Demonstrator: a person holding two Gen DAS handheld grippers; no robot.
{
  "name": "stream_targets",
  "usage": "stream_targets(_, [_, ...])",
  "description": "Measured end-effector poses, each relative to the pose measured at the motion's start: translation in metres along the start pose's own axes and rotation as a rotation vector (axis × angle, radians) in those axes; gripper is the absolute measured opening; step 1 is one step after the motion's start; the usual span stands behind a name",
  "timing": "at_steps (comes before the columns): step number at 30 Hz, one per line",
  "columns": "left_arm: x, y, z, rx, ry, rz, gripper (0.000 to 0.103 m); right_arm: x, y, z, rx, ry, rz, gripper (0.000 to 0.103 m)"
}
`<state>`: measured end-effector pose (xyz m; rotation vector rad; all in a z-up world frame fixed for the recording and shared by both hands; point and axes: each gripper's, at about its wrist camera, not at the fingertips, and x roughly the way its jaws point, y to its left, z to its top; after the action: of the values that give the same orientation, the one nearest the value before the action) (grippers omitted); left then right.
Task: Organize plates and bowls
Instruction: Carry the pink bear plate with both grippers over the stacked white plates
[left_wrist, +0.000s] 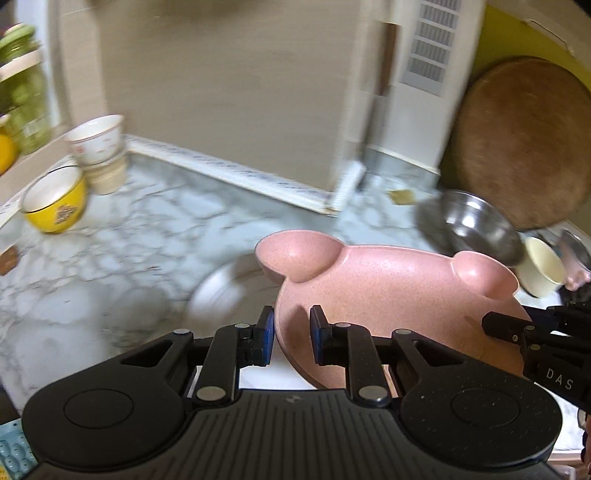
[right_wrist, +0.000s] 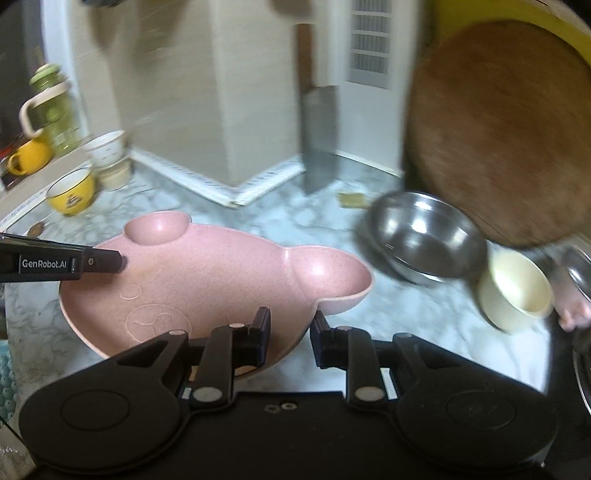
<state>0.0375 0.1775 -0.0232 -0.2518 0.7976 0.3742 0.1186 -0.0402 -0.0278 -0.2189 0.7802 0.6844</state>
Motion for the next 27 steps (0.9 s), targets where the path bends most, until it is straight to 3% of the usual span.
stream_targets(11, [0.027,0.054,-0.005,-0.098,0.028,0.117,0.019,0.058,0.052,0.022,-0.134,0.008,0.094,0.024])
stream_targets(27, [0.058,0.064,-0.006,-0.129,0.076,0.14,0.019,0.108,0.056,0.029,-0.146,0.06,0.137,0.024])
